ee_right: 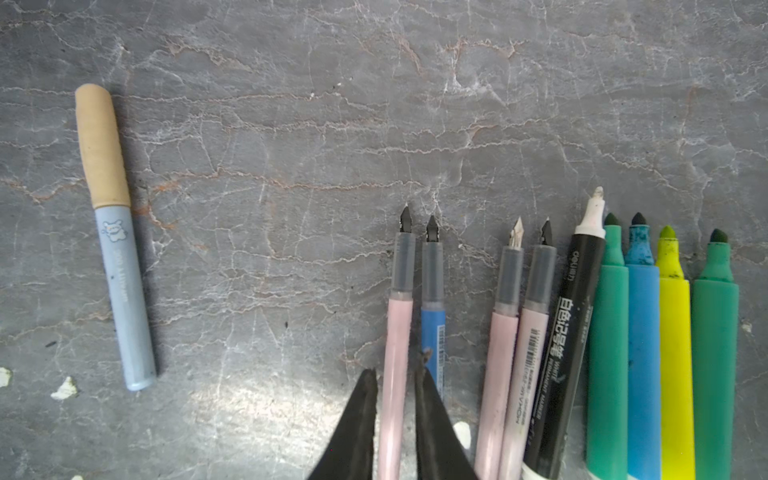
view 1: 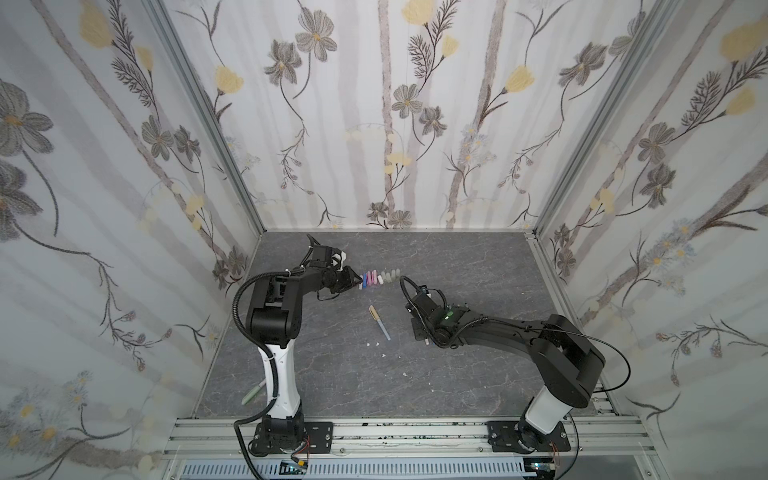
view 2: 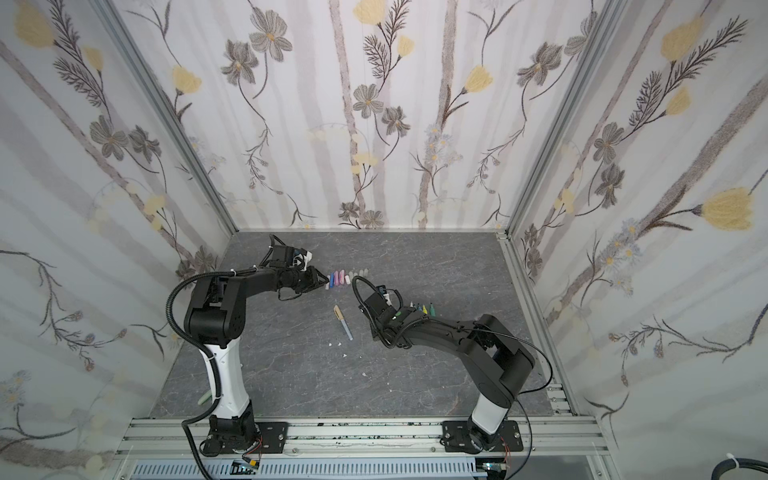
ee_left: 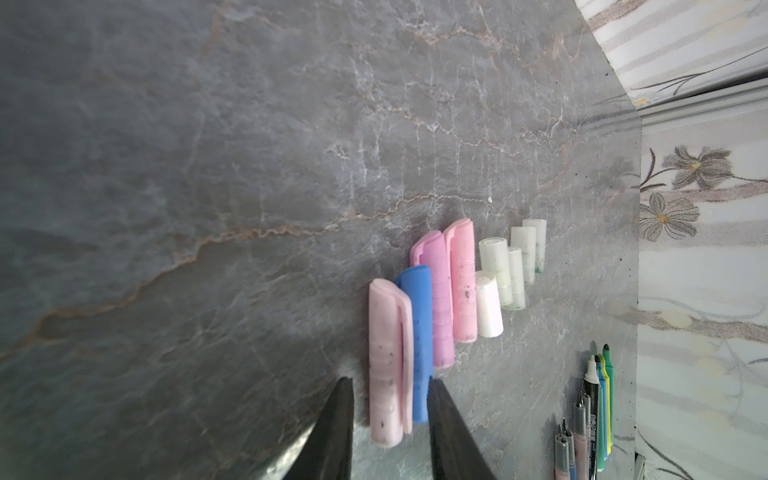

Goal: Open the pen caps
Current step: 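Open the left gripper to drop the pink cap beside the blue cap, then grasp the yellow-capped pen with the right gripper while the left gripper withdraws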

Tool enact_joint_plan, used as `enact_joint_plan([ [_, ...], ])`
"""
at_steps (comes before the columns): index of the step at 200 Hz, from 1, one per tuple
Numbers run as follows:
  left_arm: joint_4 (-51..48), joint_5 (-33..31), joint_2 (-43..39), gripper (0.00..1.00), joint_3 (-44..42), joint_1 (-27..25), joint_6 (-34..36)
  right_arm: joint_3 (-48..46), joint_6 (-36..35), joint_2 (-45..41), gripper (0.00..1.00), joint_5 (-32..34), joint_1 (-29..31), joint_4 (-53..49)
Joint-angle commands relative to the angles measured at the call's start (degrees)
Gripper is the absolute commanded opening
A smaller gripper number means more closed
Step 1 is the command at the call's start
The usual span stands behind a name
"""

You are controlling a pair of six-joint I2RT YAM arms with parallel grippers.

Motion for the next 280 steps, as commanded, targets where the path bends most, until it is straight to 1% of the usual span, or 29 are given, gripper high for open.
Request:
enact_joint_plan([
  [1, 0.57, 0.09, -0.86, 0.31, -0.25, 0.03, 0.5, 0.27, 0.67, 0.11, 0.19, 0.77, 0.06, 0.12],
  [71, 1.49, 1.25, -0.97, 0.34, -0.25, 0.19, -0.11, 0.14, 0.74, -0.22, 0.19, 0.5, 0.16, 0.34],
  [109, 2.44, 1.45, -2.41, 0.35, -0.25, 0.33, -1.14, 0.39, 0.32, -0.5, 0.19, 0.42, 0.16, 0.21],
  [112, 2.77, 1.66, -2.54, 0.35, -1.7, 0.37, -1.36, 0.45, 0.25, -0.51, 0.19, 0.29, 0.16, 0.29],
  [131, 5.47, 3.37, -4.56, 0.35, -3.21, 0.61, -3.3, 0.62, -1.14, -0.62, 0.2, -1.49, 0.5, 1.52],
  [162, 8.39, 3.77, -9.28, 0.36, -5.56, 0.64, -6.08, 3.55, -3.98, 0.41, 0.25, -5.29, 1.87, 3.1],
  [196, 10.12, 2.27, -14.78, 0.38, -8.68, 0.7, -7.58, 10.79, -6.5, 5.95, 0.33, -6.16, 4.05, 0.74],
  [230, 13.38, 1.84, -20.28, 0.4, -13.23, 1.06, -9.44, 16.32, -7.57, 11.6, 0.4, -8.08, 4.33, 0.12],
  [250, 15.48, 1.4, -23.53, 0.43, -15.9, 1.29, -10.39, 18.61, -7.98, 14.31, 0.46, -8.59, 4.38, 0.08],
  [280, 18.39, 0.79, -27.44, 0.49, -18.95, 1.38, -11.74, 21.97, -8.65, 17.36, 0.48, -9.89, 4.38, -0.33],
])
